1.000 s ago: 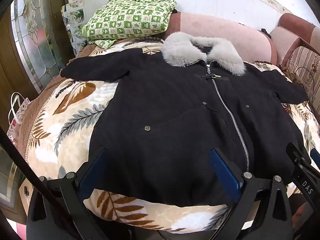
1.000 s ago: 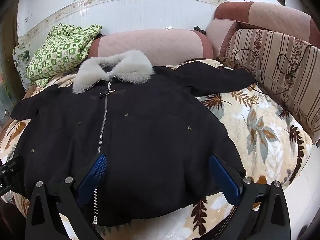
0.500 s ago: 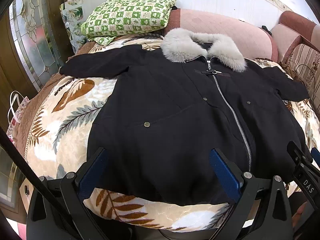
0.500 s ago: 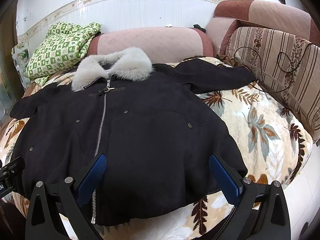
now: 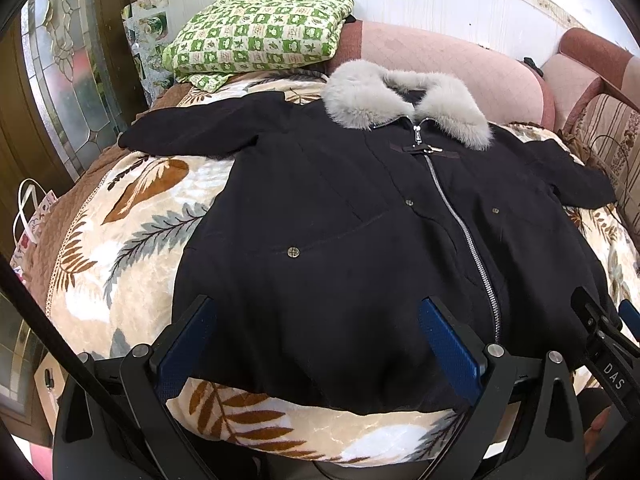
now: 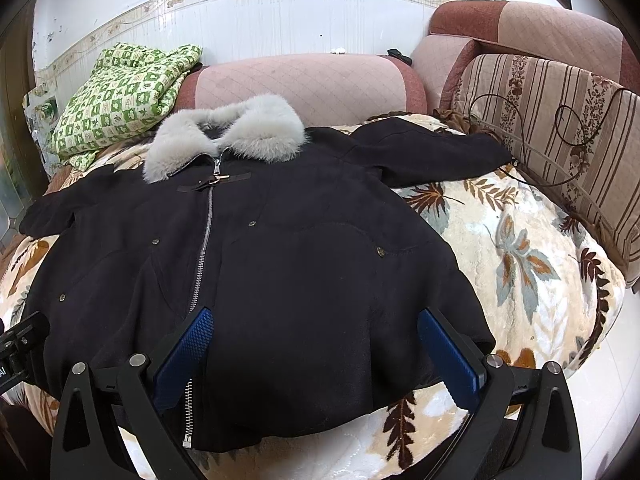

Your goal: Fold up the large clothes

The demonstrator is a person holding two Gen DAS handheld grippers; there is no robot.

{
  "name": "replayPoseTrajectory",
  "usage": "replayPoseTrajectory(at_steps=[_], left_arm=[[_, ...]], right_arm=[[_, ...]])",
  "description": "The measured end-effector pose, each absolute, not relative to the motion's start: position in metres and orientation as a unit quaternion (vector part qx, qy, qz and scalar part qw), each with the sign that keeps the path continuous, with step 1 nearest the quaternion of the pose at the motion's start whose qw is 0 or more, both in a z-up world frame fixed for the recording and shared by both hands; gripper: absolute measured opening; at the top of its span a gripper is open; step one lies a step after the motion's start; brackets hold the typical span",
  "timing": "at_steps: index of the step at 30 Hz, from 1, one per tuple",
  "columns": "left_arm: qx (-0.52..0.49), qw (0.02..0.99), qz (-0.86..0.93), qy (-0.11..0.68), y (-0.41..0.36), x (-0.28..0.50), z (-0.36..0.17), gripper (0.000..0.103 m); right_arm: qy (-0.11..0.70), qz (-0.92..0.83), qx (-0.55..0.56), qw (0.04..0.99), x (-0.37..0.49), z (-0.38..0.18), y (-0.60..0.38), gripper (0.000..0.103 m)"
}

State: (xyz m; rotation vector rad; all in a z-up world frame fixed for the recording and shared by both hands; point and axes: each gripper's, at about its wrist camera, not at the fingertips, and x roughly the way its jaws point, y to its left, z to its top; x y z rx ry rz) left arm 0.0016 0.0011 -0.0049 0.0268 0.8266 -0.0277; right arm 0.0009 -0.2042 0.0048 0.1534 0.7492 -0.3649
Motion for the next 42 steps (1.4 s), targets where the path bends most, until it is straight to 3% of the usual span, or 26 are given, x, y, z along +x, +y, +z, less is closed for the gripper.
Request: replayPoseTrajectory(at_steps=[10, 42], left_arm=[[0.023, 0.922, -0.032, 0.385, -0.006, -0.008, 0.001, 0.101], [0.016, 0.902, -0.03, 0.43, 0.001, -0.003, -0.008, 0.101]], right_arm=[[0.363, -0.179, 0.077, 0.911, 0.0, 0.006, -0.204, 0.103], [0.372, -0.176, 0.074, 0.908, 0.0, 0.002, -0.202, 0.103]])
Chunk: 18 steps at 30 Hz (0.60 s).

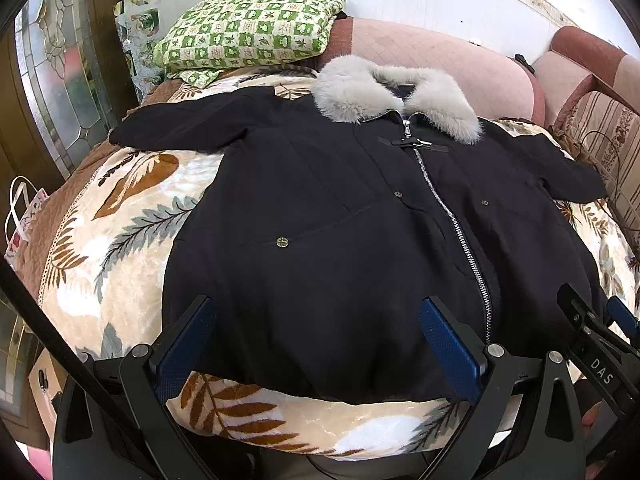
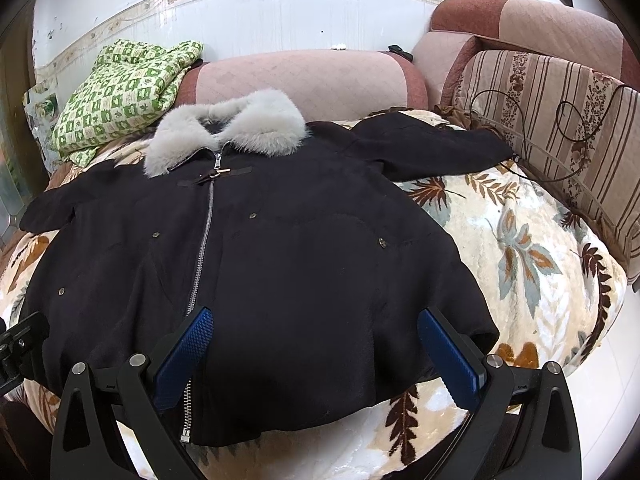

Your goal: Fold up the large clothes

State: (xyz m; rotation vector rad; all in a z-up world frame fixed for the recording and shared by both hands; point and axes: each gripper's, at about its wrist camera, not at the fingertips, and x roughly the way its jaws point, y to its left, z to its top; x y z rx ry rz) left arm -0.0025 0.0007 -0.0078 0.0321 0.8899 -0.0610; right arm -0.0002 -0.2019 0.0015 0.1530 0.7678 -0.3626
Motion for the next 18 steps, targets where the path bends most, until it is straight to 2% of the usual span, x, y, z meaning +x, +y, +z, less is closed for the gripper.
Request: replayPoseTrajectory(at_steps=[6, 13, 18], left_arm=[[0.003, 0.906, -0.025, 0.423, 0.012, 0.002, -0.006, 0.101], [-0.079, 0.913, 0.021, 0.399, 0.062, 0.014, 0.002, 0.1], [-0.051, 0.92, 0.072, 0.383, 0.095, 0.029, 0.01, 0.1]], right_arm=[[0.375, -0.175, 0.07, 0.908, 0.002, -0.001, -0.2, 0.103], [0.381, -0.172, 0.059, 0.906, 0.005, -0.003, -0.196, 0.103], [0.386, -0.172, 0.049, 0.905, 0.009, -0.004, -0.192, 0.103]])
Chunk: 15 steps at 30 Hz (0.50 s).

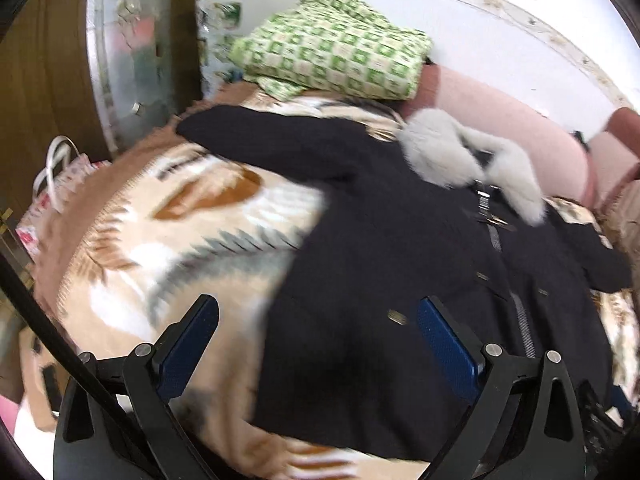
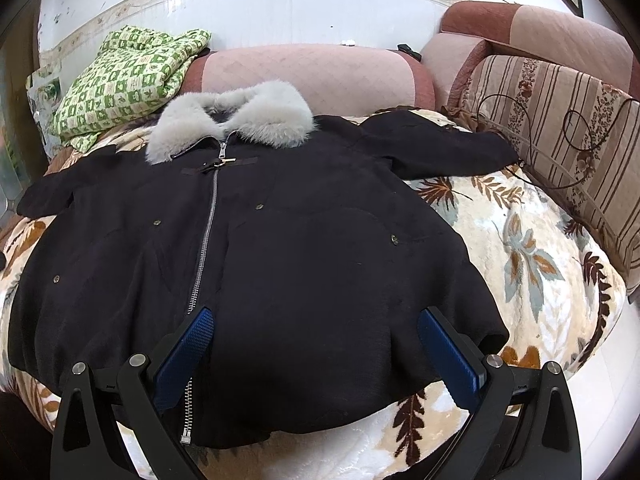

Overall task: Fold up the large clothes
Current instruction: 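Move the left gripper to the coat sleeve cuff and grasp it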

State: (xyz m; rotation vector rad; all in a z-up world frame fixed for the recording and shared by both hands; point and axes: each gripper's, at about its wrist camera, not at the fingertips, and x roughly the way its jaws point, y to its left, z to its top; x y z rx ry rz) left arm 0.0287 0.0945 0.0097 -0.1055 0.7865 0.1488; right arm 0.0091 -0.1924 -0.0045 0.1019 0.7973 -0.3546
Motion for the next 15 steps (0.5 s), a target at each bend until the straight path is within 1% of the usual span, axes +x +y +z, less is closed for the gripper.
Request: replayPoseTrajectory(at_steps=[5, 8, 12, 13, 15], left_arm=[[-0.029, 0.915, 0.107, 0.388, 0.145, 0.067, 0.017, 0.1], [-0.05, 0.917, 0.114, 0.378, 0.184, 0.094, 0.021, 0.1], [-0.095, 0.903, 0.144, 0.394, 0.244, 0.147, 0.015, 0.099], [-0.11, 0.899, 0.146, 0.399, 0.258, 0.162, 0.011, 0.096], [-0.125, 0.892, 0.148, 0.408, 0.281, 0.189, 0.007, 0.077]], right_arm=[[0.39, -0.171, 0.037, 0.904, 0.014, -0.005, -0.188, 0.103], [0.394, -0.171, 0.03, 0.903, 0.019, -0.007, -0.187, 0.103], [0.399, -0.175, 0.017, 0.9, 0.025, -0.009, -0.186, 0.103], [0.401, -0.177, 0.014, 0.899, 0.027, -0.009, -0.187, 0.103], [0.403, -0.181, 0.011, 0.897, 0.032, -0.01, -0.189, 0.103]])
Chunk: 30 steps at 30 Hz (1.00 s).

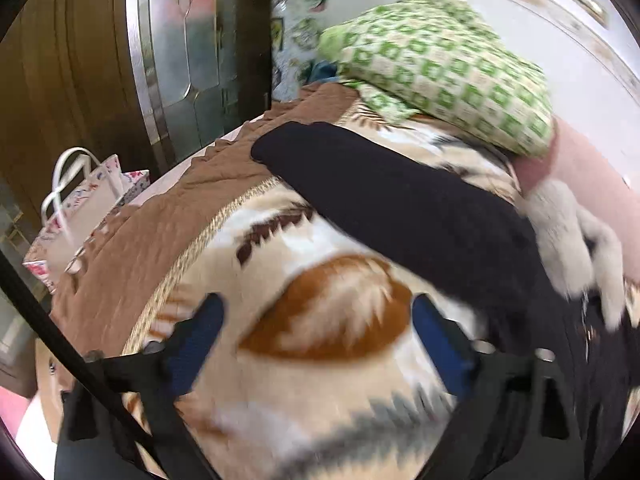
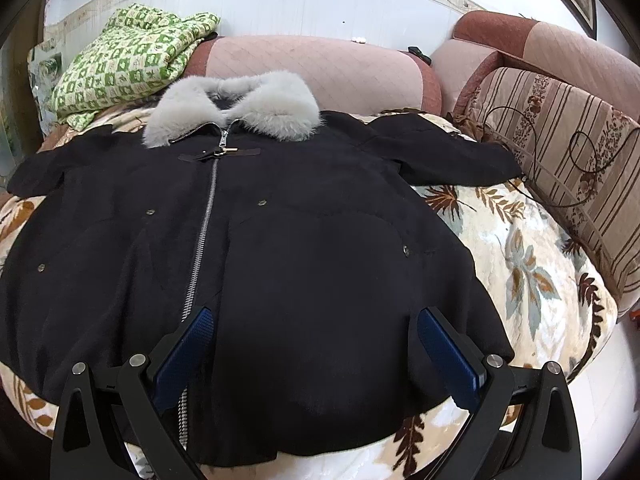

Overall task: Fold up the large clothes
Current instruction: 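Move the left gripper to the coat sleeve cuff and grasp it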

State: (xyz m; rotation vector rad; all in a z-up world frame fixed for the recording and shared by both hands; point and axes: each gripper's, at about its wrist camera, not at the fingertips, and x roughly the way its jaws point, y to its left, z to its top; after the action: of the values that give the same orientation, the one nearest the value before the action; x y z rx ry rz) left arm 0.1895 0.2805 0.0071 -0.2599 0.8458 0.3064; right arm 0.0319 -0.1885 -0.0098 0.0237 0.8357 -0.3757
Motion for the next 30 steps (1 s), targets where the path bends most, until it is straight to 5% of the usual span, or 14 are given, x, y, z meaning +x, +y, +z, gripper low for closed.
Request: replayPoseTrajectory(at_steps=[3, 10, 22, 24, 26, 30], left_arm=[[-0.15, 0.877, 0.152, 0.431, 0.315, 0.235, -0.006, 0.063], [-0.279, 0.837, 0.155, 0.444, 0.381, 0.305, -0.046, 0.063], [-0.298, 0.824, 0.172, 0.45, 0.408, 0.378, -0.066, 0.062], [-0.3, 0.819, 0.167, 0.459, 0.405, 0.385, -0.064, 0.029], [-0.295, 0.819, 0.182, 0.457, 0.4, 0.383, -0.055, 0.016], [-0.242, 0.849, 0.174, 0.437, 0.368, 0.372, -0.009, 0.012]], right_arm=[[0.409, -0.188, 0.007, 0.893, 0.041, -0.012, -0.191, 0.103], [0.429, -0.201, -0.021, 0.88, 0.067, -0.023, -0.187, 0.103], [0.456, -0.21, -0.06, 0.863, 0.095, -0.043, -0.183, 0.103], [0.459, -0.211, -0.059, 0.861, 0.096, -0.045, -0.185, 0.103], [0.459, -0.209, -0.053, 0.862, 0.097, -0.044, -0.187, 0.103], [0.456, -0.198, -0.038, 0.867, 0.094, -0.041, -0.19, 0.103]])
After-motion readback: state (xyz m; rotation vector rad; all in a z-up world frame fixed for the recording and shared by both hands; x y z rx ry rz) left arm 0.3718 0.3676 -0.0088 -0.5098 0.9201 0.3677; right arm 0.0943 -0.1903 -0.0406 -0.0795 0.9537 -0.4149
